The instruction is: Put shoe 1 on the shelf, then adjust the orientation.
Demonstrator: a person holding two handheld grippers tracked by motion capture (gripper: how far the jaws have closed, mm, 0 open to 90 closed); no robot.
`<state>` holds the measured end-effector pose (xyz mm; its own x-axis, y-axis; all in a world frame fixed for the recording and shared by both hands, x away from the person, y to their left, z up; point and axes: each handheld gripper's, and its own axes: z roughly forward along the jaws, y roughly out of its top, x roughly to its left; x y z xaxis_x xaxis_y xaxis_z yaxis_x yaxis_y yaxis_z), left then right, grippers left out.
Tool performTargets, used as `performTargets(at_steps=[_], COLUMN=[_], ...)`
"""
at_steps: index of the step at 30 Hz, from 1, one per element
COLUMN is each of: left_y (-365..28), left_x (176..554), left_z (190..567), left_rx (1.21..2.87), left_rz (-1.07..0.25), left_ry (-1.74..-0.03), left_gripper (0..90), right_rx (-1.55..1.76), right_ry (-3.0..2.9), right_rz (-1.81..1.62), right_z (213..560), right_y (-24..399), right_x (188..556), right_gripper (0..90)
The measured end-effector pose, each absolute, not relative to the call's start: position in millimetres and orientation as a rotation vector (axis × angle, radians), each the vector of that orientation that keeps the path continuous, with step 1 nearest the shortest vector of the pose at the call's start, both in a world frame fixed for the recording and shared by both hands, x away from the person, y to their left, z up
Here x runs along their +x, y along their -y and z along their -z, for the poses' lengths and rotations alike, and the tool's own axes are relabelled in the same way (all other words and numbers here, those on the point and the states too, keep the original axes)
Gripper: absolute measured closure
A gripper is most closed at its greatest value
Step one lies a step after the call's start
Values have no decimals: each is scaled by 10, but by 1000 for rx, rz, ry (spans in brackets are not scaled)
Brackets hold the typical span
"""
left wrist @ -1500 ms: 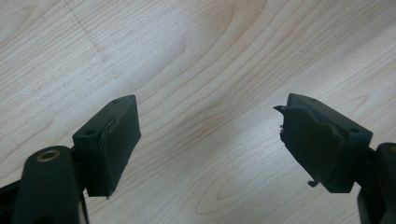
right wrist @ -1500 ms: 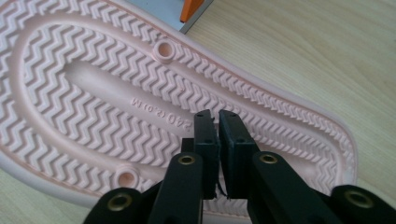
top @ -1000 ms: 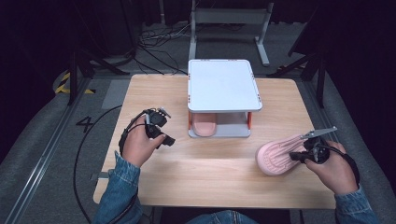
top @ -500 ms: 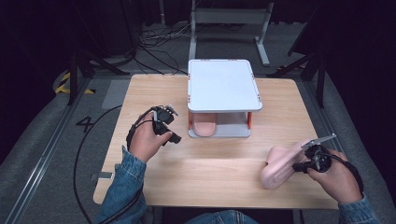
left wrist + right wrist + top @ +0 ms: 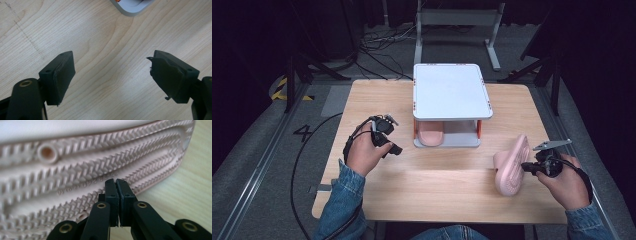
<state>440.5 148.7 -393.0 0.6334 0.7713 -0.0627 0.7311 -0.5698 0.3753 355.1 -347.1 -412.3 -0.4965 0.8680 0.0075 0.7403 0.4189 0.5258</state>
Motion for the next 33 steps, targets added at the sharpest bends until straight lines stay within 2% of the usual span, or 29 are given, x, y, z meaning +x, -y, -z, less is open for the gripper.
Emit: performTargets(at_steps=[13,27,33], left_y=[-1487,-1492,-1548], left_x=[4411,4392,4344], left_z=[3928,3965,3974], left_rx=[2494,2498,2495], left_rz=[-151,-148,-152], left_ry=[-1192,-1210,-1226], left_gripper=[199,198,198], right_rx=[1481,1392,1348], right_ry=[-2464,-2342,-2343], right_rz=[-603,-788,-826], right_z=[4144,3632,3541], right_y=[3559,3551,3431], right_x=[3499,3388,3440], right_gripper=[849,856,860])
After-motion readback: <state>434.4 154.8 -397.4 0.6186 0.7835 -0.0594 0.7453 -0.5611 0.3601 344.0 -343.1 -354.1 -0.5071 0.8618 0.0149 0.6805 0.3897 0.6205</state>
